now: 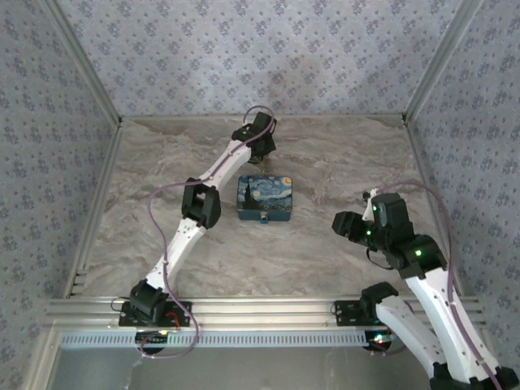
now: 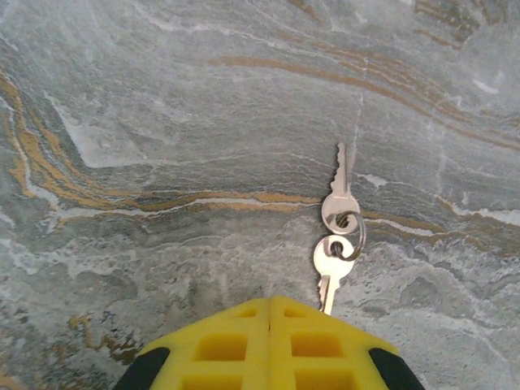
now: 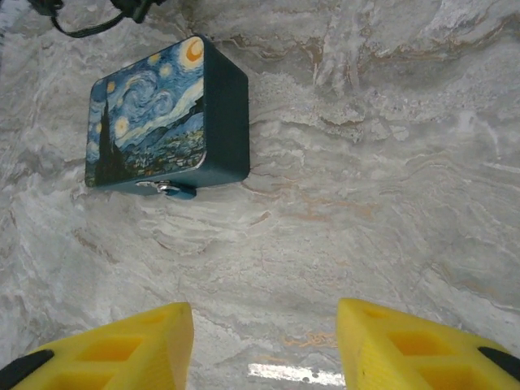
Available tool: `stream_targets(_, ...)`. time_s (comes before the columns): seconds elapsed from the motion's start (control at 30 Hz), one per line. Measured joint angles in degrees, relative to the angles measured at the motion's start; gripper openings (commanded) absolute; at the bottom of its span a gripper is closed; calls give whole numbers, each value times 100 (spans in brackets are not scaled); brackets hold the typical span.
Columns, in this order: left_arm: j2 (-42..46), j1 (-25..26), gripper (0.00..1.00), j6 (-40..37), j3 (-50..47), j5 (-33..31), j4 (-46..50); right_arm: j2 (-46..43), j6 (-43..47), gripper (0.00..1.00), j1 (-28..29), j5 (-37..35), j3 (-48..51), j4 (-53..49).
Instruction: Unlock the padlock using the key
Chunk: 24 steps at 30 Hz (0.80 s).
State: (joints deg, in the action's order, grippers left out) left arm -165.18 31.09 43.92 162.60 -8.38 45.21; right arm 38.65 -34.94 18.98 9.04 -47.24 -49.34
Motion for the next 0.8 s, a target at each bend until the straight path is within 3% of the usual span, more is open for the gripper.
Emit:
stream_targets(0.1, 155, -48, 12, -289, -96, -68, 323, 387, 24, 61, 0, 24, 9, 341)
stream_targets(0.17, 385, -90, 17, -494, -286, -144, 540, 632, 83, 71, 2, 20, -7, 533)
stream_targets(0.2, 560, -114, 19, -610, -411, -181, 638, 772, 118, 77, 2, 22, -22, 640)
stream_targets(0.27, 990, -149, 23, -822, -721, -260, 761, 977, 173, 100, 7, 35, -44, 883)
stream_targets(0.37, 1891, -181, 28, -1102, -1403, -367, 769, 1117, 151, 100, 7, 70, -107, 1244)
stream_targets(0.43, 2730, -173, 37, -1279, -2173, -437, 636, 1263, 149, 100, 0, 85, -223, 1491)
stream_targets(0.57, 4684, -146, 58, -1558, -4350, -597, -26, 1742, 125, 99, -190, 330, -426, 2037)
stream_targets(0.7, 6496, -210, 68, -1753, -6518, -669, -678, 2415, 55, 94, -240, 337, -651, 2470)
stream_targets(0.8, 7316, -450, 75, -1768, -7663, -643, -1043, 3073, 13, 87, -219, 297, -1023, 2610)
